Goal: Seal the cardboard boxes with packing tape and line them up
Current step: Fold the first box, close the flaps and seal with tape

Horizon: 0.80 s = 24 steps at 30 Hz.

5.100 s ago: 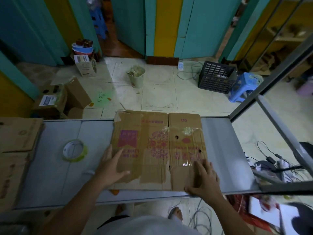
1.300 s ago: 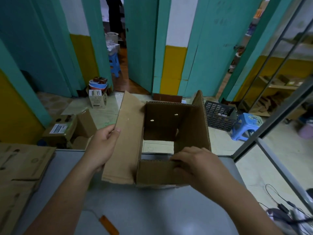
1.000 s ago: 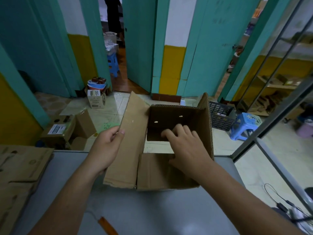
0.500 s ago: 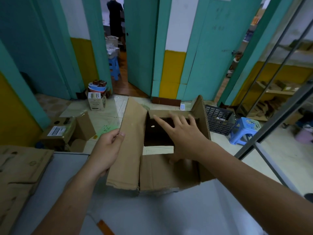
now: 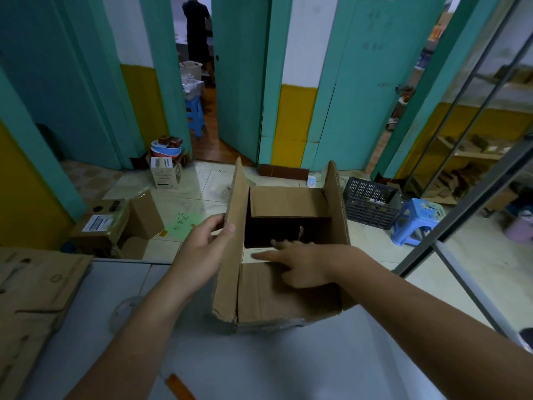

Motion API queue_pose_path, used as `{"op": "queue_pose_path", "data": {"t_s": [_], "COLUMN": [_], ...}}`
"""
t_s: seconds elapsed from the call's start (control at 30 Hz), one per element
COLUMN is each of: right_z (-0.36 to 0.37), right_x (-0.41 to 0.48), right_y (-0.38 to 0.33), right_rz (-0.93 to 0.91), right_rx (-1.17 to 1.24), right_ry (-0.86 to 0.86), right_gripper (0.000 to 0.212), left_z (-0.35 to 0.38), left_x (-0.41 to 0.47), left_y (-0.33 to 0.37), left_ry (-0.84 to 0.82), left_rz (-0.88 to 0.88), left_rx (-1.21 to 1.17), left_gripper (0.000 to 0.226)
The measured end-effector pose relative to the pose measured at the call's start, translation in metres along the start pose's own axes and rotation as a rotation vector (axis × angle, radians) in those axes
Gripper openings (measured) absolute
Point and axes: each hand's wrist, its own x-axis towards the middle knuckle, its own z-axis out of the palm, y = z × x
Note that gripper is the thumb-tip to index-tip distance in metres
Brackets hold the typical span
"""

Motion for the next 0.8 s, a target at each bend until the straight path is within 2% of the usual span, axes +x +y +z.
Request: {"op": "queue_pose_path", "data": {"t_s": [0.03, 0.13, 0.23, 0.4, 0.47, 0.53, 0.6, 0.67, 0.73, 0.8], "right_z": [0.000, 0.000, -0.004, -0.020, -0.021, -0.008, 0.012, 0.033, 0.050, 0.060], "right_x": [-0.001, -0.003, -0.011, -0.030, -0.044, -0.053, -0.054, -0.050, -0.048, -0.048], "right_y": [-0.004, -0.013, -0.019, -0.006, 0.010, 0.030, 0.043, 0.046, 0.045, 0.045], "right_rz": [-0.022, -0.063, -0.069, -0.014, -0.078, -0.102, 0.020, 0.151, 0.123, 0.091], "right_rx": [0.022, 0.064, -0.001, -0.218, -0.167, 0.039, 0.346, 0.665, 1.011, 1.152], "right_ry": [-0.010, -0.017, 0.103, 0.429, 0.729, 1.094, 1.302, 1.272, 1.188, 1.197], "right_gripper": [0.076, 0.069, 0.056, 0.032, 0.027, 0.027, 0.033, 0.043, 0.048, 0.058], "left_z": [0.006, 0.026, 0.046, 0.059, 0.061, 0.063, 0.065, 0.068, 0.072, 0.076], "left_x": [0.000, -0.004, -0.006, -0.004, -0.002, 0.001, 0.005, 0.008, 0.010, 0.014], "left_y": [0.000, -0.001, -0.002, -0.007, -0.013, -0.018, -0.021, -0.023, -0.023, -0.023], "left_ry": [-0.004, -0.064, -0.114, -0.138, -0.151, -0.152, -0.154, -0.161, -0.175, -0.185], "left_rz": [0.000, 0.029, 0.076, -0.038, -0.049, -0.037, -0.031, -0.026, -0.008, -0.001], "left_rx": [-0.003, 0.013, 0.067, 0.217, 0.326, 0.452, 0.561, 0.636, 0.714, 0.769], "left_gripper": [0.018, 0.046, 0.061, 0.070, 0.078, 0.087, 0.095, 0.100, 0.103, 0.104]}}
